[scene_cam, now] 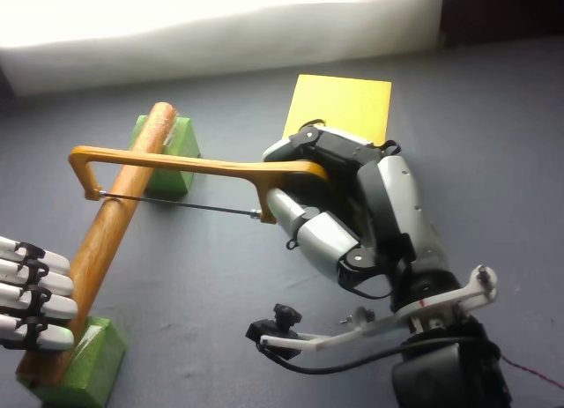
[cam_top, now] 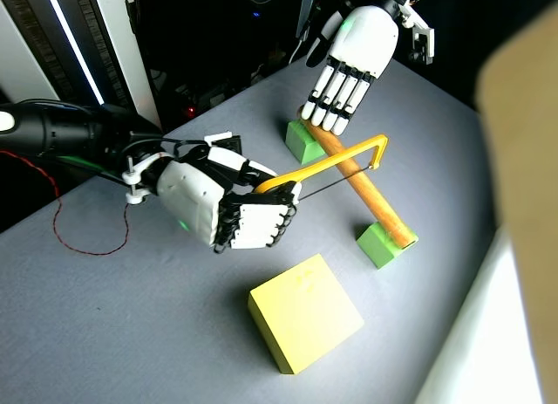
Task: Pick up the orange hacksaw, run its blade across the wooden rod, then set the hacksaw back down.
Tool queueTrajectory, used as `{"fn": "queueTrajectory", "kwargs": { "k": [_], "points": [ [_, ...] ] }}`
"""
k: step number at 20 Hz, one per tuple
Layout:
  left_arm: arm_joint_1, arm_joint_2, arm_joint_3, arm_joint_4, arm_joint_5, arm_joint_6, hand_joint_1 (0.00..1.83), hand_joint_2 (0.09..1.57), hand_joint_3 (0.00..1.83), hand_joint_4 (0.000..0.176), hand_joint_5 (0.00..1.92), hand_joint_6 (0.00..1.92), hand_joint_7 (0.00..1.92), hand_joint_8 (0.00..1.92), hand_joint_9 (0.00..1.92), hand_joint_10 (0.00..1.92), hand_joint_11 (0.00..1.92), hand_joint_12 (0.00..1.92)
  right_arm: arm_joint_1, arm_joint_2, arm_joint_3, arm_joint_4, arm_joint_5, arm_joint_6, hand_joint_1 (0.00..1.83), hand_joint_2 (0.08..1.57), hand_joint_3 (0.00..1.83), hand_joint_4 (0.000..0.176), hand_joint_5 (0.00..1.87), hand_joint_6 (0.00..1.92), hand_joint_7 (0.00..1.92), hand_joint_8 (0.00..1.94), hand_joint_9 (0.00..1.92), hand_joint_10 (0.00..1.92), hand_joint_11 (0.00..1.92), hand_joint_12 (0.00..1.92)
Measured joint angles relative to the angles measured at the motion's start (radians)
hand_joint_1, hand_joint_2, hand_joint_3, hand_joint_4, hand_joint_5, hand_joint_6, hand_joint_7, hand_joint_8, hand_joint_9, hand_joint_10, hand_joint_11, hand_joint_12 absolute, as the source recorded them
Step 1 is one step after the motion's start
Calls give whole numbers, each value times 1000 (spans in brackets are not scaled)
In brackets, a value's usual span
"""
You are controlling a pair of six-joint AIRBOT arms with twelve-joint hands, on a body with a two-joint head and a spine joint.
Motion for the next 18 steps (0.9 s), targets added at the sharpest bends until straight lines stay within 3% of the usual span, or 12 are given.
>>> {"fn": "queueTrajectory", "kwargs": {
  "k": [1,2,4,6,9,10,11,12,13,14,15,18],
  "points": [
    [0,0,0,0,0,0,76,1296,1,0,67,0,21,0,21,1,1,48,-1,5,-2,-11,2,0,1367,1155,0,0,817,1003,925,1096,866,1412,805,1530],
    [0,0,0,0,1,0,76,1296,1,0,58,0,22,1,22,1,0,49,0,16,-8,-23,1,7,1242,1141,0,0,880,1002,995,1144,924,1173,787,1566],
    [0,0,-1,0,2,0,91,1294,0,0,57,0,23,1,25,2,0,44,19,31,-16,-13,6,7,1245,1135,0,0,887,985,1015,1122,941,1138,800,1550],
    [0,0,-1,0,2,0,120,1272,4,0,99,1,65,1,67,2,0,161,44,55,-33,-16,29,2,1364,1152,1,0,817,999,933,1092,875,1394,821,1524],
    [-1,0,-2,-6,1,0,79,1288,3,0,85,2,52,1,54,1,0,143,63,106,-88,-28,55,-3,1349,1146,3,0,829,997,949,1083,892,1353,831,1507],
    [-1,0,-2,-6,1,0,57,1291,4,0,79,0,47,0,47,0,0,130,63,127,-115,-19,53,-6,1378,1120,0,0,878,889,1015,970,962,1322,856,1492],
    [-1,0,-2,-6,1,0,82,1281,0,0,94,3,67,4,67,4,0,164,63,149,-147,-8,52,-13,1281,1119,3,0,894,947,1049,1041,976,1151,859,1472],
    [-1,0,-2,-7,2,0,106,1281,0,0,98,3,69,2,62,1,0,153,63,171,-177,3,51,-23,1352,1142,5,0,823,992,967,1055,903,1340,840,1486],
    [-1,0,-2,-7,1,0,84,1286,1,0,81,1,53,1,43,1,0,105,61,205,-223,18,56,-37,1257,1130,0,0,883,979,1032,1101,969,1124,842,1504],
    [-1,0,-2,-7,1,0,93,1286,0,0,82,2,55,2,43,2,0,99,56,219,-243,21,63,-41,1358,1116,0,0,900,872,1026,990,961,1292,834,1507],
    [-1,0,-2,-7,2,0,93,1286,0,0,82,2,55,2,43,2,0,99,51,230,-253,22,71,-40,1358,1116,0,0,900,872,1026,990,961,1292,834,1507],
    [-5,0,-2,-7,9,0,80,1289,0,0,84,0,60,0,50,0,0,140,-5,270,-296,30,102,40,1364,1152,2,0,804,1017,940,1080,874,1395,815,1517]
  ]
}}
